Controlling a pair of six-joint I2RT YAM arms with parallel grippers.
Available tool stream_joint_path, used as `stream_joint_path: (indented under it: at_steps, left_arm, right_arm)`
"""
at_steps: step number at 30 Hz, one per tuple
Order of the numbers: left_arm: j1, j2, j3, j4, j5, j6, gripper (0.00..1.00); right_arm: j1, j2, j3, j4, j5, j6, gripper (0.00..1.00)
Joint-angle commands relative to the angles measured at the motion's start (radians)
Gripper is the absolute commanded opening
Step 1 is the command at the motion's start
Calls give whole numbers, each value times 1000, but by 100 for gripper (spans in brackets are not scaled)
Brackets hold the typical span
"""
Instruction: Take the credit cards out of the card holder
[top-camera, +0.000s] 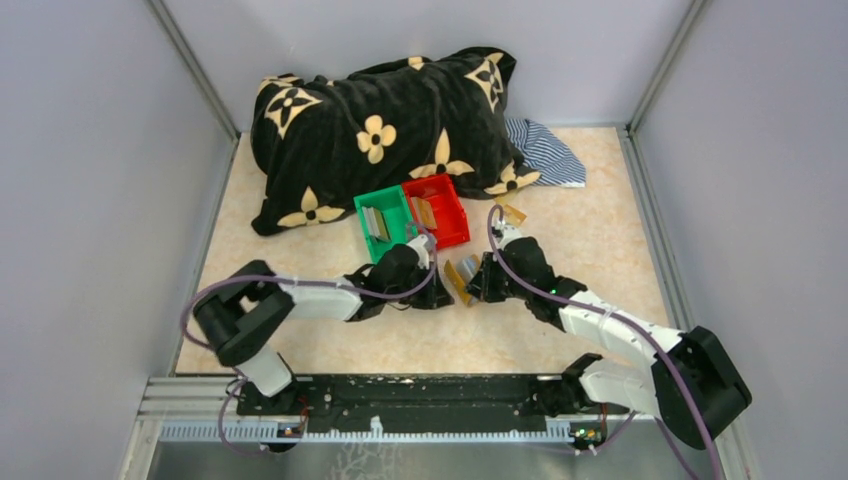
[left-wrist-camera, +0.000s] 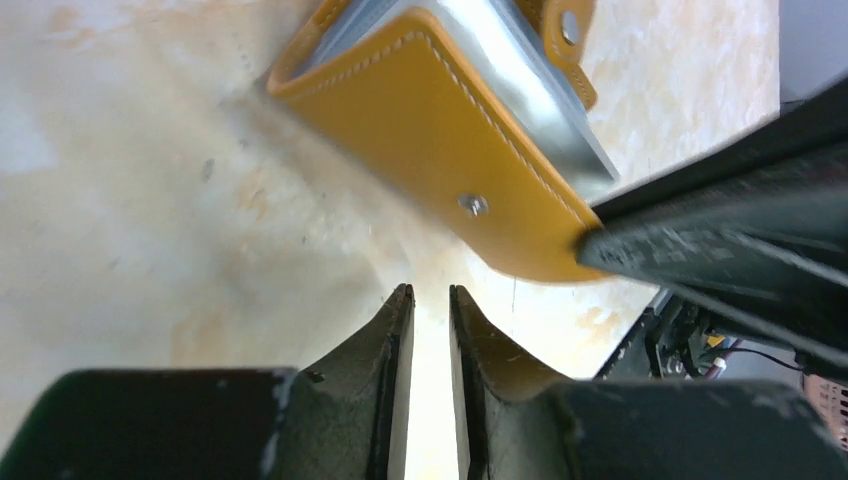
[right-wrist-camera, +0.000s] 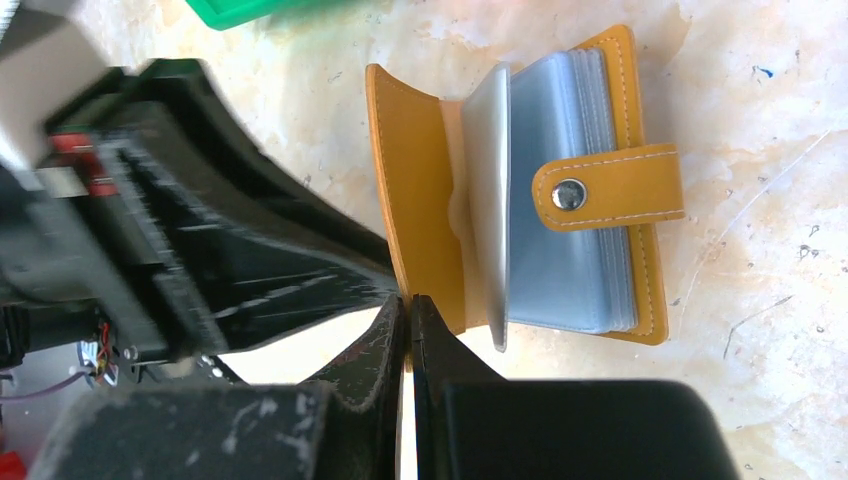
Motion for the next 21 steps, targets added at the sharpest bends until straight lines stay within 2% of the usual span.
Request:
stream_joint_path:
  at_steps: [1, 5, 9, 21]
  left_arm:
    - [-1, -192, -64, -140, -107, 45, 25]
    - [-4, -353, -143, -177, -157, 53, 25]
    - [-3, -424, -127, -205, -200, 73, 26]
    - [-3, -240, 40, -106, -161, 69, 27]
  right_arm:
    - [9, 21, 24, 39, 3, -9, 0]
    - [16, 52, 14, 72, -1, -7, 0]
    - [28, 89, 4, 106, -7, 0, 0]
    - [51, 113, 12, 101, 11, -7, 0]
